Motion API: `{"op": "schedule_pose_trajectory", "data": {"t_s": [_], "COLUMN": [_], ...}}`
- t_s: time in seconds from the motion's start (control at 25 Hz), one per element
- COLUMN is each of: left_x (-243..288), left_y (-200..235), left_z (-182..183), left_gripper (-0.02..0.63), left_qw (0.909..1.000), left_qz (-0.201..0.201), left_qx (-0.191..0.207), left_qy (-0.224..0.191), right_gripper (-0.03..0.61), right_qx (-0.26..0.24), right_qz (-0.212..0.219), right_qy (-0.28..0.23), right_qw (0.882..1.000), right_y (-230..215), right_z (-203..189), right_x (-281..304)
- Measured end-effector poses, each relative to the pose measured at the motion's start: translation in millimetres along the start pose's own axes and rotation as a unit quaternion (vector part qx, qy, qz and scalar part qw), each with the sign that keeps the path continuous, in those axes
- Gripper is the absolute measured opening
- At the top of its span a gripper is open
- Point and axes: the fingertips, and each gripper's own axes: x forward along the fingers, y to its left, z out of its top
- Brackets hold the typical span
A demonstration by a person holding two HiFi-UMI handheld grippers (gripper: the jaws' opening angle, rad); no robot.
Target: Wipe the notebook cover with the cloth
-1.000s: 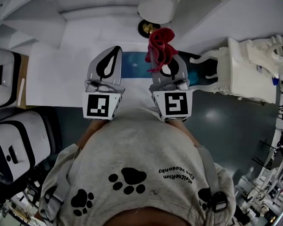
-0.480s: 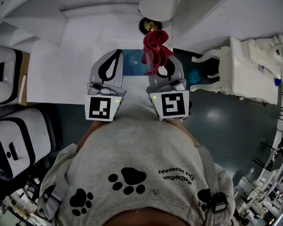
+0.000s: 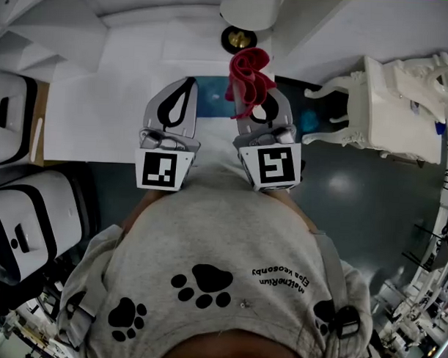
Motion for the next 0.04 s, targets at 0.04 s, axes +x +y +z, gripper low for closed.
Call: {"op": "schedule_pose_trajectory", "data": {"t_s": [0.04], "left_x": [-0.2], "left_y": [-0.4], "left_z": [0.9], "left_gripper": [-0.005], "left_qw": [1.0], "left_qz": [-0.001], "left_qx": [0.0], "left_qy": [0.0], "right_gripper": [0.055], "right_qx": [-0.002], "right_qz": [-0.001], "right_qy": [0.001], "right_qw": [1.0], "right_y": [-0.4], "right_z": [-0.8], "right_x": [-0.8]}}
